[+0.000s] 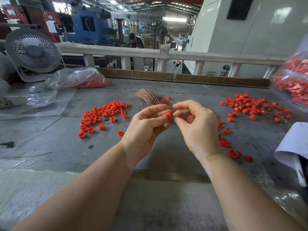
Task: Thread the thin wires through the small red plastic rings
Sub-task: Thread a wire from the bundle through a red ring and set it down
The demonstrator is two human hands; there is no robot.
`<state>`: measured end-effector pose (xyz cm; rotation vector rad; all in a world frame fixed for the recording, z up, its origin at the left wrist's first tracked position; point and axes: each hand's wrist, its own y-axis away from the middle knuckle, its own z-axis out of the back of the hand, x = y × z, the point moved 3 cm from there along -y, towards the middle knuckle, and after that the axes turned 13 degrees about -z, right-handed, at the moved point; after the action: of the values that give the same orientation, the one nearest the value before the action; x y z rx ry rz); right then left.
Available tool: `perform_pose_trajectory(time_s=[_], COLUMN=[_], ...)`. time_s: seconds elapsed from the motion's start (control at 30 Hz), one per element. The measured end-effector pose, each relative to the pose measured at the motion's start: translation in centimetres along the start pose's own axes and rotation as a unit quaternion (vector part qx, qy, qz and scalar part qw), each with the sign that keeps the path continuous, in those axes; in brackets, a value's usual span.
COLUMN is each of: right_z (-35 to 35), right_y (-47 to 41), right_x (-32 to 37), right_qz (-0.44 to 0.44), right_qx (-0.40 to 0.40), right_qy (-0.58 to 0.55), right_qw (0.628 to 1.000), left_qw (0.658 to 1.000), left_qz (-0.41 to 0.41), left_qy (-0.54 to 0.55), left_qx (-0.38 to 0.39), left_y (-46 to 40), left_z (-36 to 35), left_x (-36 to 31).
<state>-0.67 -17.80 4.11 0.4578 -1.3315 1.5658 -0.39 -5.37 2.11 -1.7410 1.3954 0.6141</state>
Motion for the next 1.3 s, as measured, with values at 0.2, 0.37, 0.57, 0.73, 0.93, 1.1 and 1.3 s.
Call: perform_pose_trajectory(time_s=[0.2,0.37,0.57,0.73,0.93,1.1,1.3], right_z=[-0.1,-0.2,-0.7,-0.9,-1.3,-1.1,-1.0], right_y=[0.1,0.0,0.1,0.1,0.3,0.3,0.5], right_x=[-0.1,-0.3,-0.5,-0.9,-1.1,-0.8,-0.4], right_qz=[-0.002,-0.018,-0.05,-0.091,-0.116,-0.093,-0.078], right_qx=[0.017,0.033,0.054,0.074,0.12,0.11,0.119], right_qy=[0.007,0.008,-0.003,0.019,0.003,-0.005,-0.019], right_qw=[1.0,0.999,0.997,0.993,0.986,0.99,0.99], left_qw=[0.999,0.995,0.99,0.981,0.968,0.957,0.949], left_qz=[-0.004,-0.001,-0.023,-0.034,-0.065,-0.09,-0.103], left_qy=[-0.045,-0.096,-0.137,-0.188,-0.237,-0.266,-0.289], left_qx=[0.009,0.016,0.005,0.023,0.051,0.079,0.076], left_y=[0.2,0.2,0.1,0.3,0.5,0.8,0.8], left_z=[0.1,0.2,0.5,0.2,0.0,-0.2,-0.3], left_x=[0.3,0.8,0.7,0.7,0.4,-0.1,-0.4])
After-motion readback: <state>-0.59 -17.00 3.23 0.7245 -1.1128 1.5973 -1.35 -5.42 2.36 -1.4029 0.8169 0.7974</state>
